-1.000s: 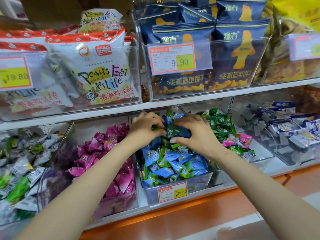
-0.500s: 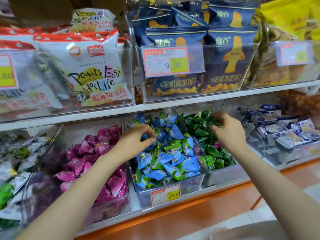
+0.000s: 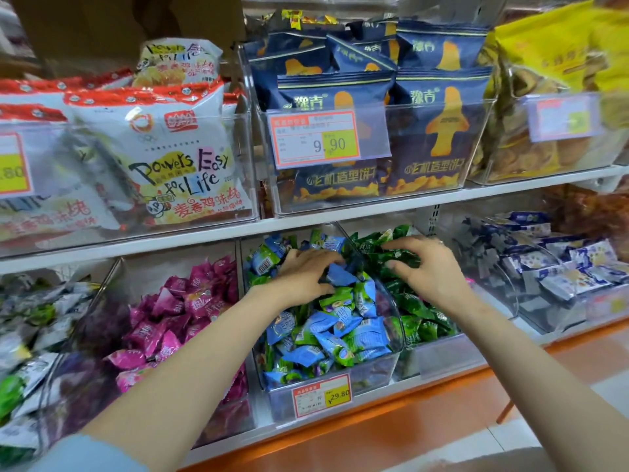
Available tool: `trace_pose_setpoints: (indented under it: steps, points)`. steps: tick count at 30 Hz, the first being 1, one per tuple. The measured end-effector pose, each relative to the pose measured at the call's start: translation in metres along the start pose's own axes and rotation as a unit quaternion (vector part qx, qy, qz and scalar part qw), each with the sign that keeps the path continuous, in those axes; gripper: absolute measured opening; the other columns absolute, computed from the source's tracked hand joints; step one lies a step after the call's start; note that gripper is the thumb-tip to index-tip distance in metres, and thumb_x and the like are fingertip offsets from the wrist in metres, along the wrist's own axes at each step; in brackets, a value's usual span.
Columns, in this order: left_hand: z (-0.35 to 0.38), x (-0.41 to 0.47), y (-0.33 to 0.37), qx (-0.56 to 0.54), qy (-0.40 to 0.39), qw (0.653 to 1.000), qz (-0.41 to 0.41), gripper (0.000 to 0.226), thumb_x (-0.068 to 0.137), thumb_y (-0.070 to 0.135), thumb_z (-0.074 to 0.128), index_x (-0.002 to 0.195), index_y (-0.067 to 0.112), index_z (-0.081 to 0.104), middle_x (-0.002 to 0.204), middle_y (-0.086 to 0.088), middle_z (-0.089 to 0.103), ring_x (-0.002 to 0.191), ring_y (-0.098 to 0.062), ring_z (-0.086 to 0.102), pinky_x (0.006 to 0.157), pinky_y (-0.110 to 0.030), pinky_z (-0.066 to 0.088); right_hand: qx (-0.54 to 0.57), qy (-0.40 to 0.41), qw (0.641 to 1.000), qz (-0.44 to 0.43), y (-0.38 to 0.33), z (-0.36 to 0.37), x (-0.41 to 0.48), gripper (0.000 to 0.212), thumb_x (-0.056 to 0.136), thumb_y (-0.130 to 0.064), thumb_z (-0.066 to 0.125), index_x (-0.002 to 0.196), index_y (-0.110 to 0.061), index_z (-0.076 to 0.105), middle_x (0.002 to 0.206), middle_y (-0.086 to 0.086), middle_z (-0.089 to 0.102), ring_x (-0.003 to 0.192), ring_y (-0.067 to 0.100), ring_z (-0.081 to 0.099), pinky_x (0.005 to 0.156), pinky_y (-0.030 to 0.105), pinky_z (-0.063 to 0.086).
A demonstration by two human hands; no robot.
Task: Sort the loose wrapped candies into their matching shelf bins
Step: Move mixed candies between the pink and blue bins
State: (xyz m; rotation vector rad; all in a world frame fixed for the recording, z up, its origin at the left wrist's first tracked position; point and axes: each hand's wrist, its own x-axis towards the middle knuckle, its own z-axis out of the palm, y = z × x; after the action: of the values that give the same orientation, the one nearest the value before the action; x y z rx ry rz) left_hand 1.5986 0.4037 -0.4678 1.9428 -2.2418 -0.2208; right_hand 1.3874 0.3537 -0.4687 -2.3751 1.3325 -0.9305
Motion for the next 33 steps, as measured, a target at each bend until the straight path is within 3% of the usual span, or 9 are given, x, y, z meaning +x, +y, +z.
trace_pose_setpoints:
  steps: [7,10,13,16,19,21,24,28,33]
  points:
    - [-0.005,-0.028,-0.027,0.097,0.009,0.995,0.038,0.026,0.089,0.029,0.06,0.115,0.031,0.061,0.117,0.007,0.051,0.116,-0.015,0.037,0.095,-0.03,0.02,-0.074,-0.058,0.992,-0.086,-0.012,0.013,-0.007,0.018,0.082,-0.038,0.067,0.093,-0.023,0.068,0.111,0.002,0.062,0.11,0.025,0.047,0.09,0.035,0.037]
    - [-0.012,-0.041,-0.037,0.115,-0.034,0.991,0.052,0.03,0.088,0.027,0.06,0.117,0.036,0.06,0.121,0.012,0.048,0.117,-0.011,0.035,0.092,-0.027,0.017,-0.145,-0.087,0.982,-0.08,-0.015,0.015,-0.008,0.026,0.084,-0.047,0.061,0.092,-0.023,0.068,0.123,0.001,0.057,0.116,0.024,0.041,0.094,0.035,0.035]
    - [-0.019,-0.046,-0.041,0.103,-0.078,0.99,0.049,0.05,0.084,-0.001,0.045,0.117,0.034,0.061,0.129,0.015,0.047,0.122,-0.011,0.032,0.091,-0.024,0.015,-0.168,-0.122,0.975,-0.085,-0.018,0.014,-0.009,0.027,0.088,-0.05,0.054,0.101,-0.032,0.069,0.14,-0.003,0.044,0.126,0.024,0.032,0.102,0.037,0.028]
    - [-0.024,-0.047,-0.041,0.029,-0.012,0.999,0.038,0.057,0.075,-0.013,0.037,0.103,0.026,0.067,0.125,0.012,0.054,0.123,-0.013,0.039,0.099,-0.026,0.022,-0.164,-0.157,0.969,-0.102,-0.022,0.014,-0.01,0.025,0.094,-0.043,0.048,0.113,-0.042,0.063,0.148,-0.006,0.033,0.134,0.024,0.023,0.113,0.046,0.014]
    - [-0.024,-0.042,-0.031,-0.079,0.089,0.992,0.049,0.04,0.08,-0.003,0.04,0.101,0.02,0.065,0.117,0.001,0.058,0.116,-0.019,0.047,0.1,-0.035,0.035,-0.15,-0.183,0.963,-0.131,-0.026,0.019,-0.012,0.029,0.099,-0.03,0.043,0.117,-0.045,0.06,0.151,-0.008,0.026,0.141,0.022,0.011,0.113,0.058,-0.003]
    - [-0.021,-0.037,-0.013,-0.11,0.086,0.989,0.059,0.025,0.088,0.008,0.051,0.11,0.018,0.06,0.117,-0.001,0.056,0.116,-0.017,0.046,0.099,-0.031,0.036,-0.144,-0.189,0.961,-0.142,-0.027,0.021,-0.012,0.033,0.099,-0.024,0.043,0.117,-0.045,0.061,0.152,-0.007,0.026,0.141,0.022,0.01,0.113,0.059,-0.004]
    - [-0.009,-0.033,0.011,-0.121,-0.013,0.988,0.089,0.04,0.085,0.035,0.066,0.119,0.023,0.05,0.13,0.003,0.046,0.121,-0.014,0.04,0.103,-0.032,0.033,-0.091,-0.128,0.979,-0.132,-0.023,0.015,-0.008,0.033,0.092,-0.012,0.05,0.104,-0.035,0.071,0.146,-0.003,0.039,0.135,0.025,0.024,0.113,0.049,0.013]
    - [0.005,-0.03,0.006,-0.023,-0.164,0.978,0.123,0.072,0.075,0.057,0.067,0.136,0.046,0.031,0.152,0.019,0.01,0.139,-0.012,0.012,0.112,-0.04,0.016,-0.028,-0.091,0.991,-0.095,-0.013,0.007,-0.005,0.022,0.087,-0.005,0.059,0.094,-0.02,0.073,0.134,0.004,0.052,0.127,0.026,0.038,0.103,0.033,0.03]
    - [0.005,-0.028,-0.006,0.035,-0.178,0.978,0.105,0.073,0.077,0.057,0.065,0.138,0.05,0.026,0.152,0.016,0.013,0.138,-0.017,0.015,0.112,-0.042,0.016,-0.011,-0.082,0.993,-0.087,-0.008,0.009,-0.006,0.013,0.084,-0.016,0.068,0.096,-0.019,0.07,0.129,0.004,0.055,0.125,0.025,0.04,0.101,0.034,0.035]
